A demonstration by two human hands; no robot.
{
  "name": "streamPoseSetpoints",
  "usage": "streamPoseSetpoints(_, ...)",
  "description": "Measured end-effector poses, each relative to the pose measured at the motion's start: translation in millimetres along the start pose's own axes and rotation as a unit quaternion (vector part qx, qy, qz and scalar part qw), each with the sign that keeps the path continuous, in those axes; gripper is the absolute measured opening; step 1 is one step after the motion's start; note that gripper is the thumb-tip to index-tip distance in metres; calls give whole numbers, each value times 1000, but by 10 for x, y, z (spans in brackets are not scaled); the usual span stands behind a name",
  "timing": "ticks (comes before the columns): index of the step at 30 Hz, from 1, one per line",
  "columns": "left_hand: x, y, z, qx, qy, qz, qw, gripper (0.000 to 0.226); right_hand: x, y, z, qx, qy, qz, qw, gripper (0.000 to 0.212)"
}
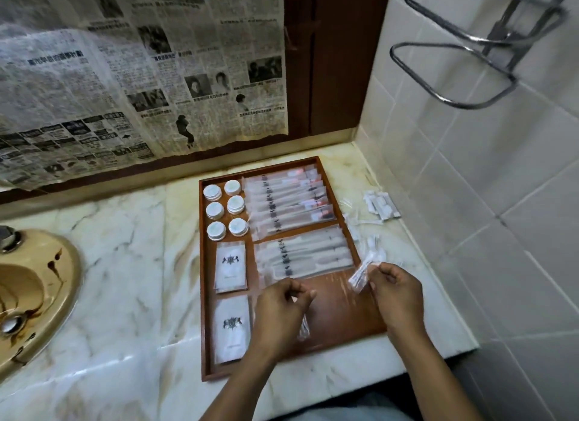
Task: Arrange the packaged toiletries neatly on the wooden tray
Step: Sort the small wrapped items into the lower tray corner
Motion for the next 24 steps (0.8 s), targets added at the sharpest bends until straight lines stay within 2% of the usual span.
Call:
streamPoseSetpoints(4,-5,-185,38,5,11,-7,1000,8,-137,410,259,-80,2,-53,995,17)
streamPoseSetpoints(5,-29,-233,53,13,11,-12,1000,4,-168,476,324,-84,10,-60,995,16)
streamPoseSetpoints(9,-110,-404,208,43,2,4,999,14,-191,600,523,-73,42,-108,991,13)
streamPoseSetpoints(12,-270,-522,407,33,-16,64,997,10,-165,601,578,-96,99,-220,966,30)
streamPoseSetpoints(14,-408,-578,565,15,-30,114,993,8,-187,568,582,-116,145,-270,945,31)
streamPoseSetpoints(18,-730,-687,950,-14,-76,215,974,9,-341,527,553,-130,201,-180,954,23)
streamPoseSetpoints(24,-892,-919,1549,-10,-38,314,948,18,-523,533,506,-131,220,-96,962,26)
Point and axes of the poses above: each hand's wrist, its own z-axis towards the middle knuckle, its own y-axis out of the back of the hand, x = y × z, the point moved 1 cm from there along z, towards the middle knuckle, and after that the axes turned 6 degrees about x, right-handed, at the moved point
